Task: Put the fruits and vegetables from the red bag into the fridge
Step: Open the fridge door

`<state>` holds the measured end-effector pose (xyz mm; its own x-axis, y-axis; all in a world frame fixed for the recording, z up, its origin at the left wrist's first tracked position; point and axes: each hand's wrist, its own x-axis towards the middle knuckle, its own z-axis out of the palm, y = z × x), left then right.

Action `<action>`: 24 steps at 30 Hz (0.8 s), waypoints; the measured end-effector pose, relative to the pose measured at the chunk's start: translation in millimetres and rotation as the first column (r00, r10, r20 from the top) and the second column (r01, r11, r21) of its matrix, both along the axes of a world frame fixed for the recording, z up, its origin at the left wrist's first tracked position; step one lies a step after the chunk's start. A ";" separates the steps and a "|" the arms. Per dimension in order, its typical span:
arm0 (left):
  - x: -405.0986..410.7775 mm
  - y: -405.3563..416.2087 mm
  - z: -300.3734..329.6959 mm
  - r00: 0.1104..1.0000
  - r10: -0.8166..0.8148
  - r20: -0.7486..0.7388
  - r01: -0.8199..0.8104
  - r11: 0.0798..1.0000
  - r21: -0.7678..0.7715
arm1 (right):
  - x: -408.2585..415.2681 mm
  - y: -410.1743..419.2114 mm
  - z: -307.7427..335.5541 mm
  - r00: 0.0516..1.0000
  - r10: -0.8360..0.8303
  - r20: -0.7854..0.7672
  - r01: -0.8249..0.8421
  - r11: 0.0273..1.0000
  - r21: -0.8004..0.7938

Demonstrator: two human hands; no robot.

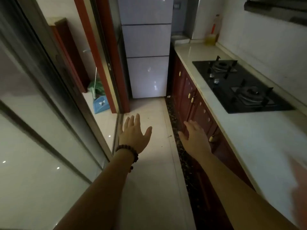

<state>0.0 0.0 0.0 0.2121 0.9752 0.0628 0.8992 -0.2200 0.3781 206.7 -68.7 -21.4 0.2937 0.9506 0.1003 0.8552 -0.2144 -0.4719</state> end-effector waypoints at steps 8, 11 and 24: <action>48.1 107.5 -23.6 0.999 0.020 -0.046 -0.022 0.999 -0.045 | 44.6 113.5 -15.9 0.999 -0.009 -0.033 0.008 1.000 -0.025; 79.2 166.3 -25.4 0.998 0.039 -0.052 -0.042 0.998 -0.057 | 73.7 176.0 -17.1 0.999 -0.004 -0.053 0.003 1.000 -0.031; 168.2 391.1 12.4 0.996 0.089 -0.031 -0.089 0.996 -0.004 | 158.3 418.0 18.3 0.995 0.099 0.010 -0.099 0.995 -0.018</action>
<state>168.2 391.1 12.4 0.1263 0.9906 0.0526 0.9265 -0.1367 0.3505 364.9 349.2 -3.0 0.1969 0.9766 0.0859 0.8776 -0.1366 -0.4596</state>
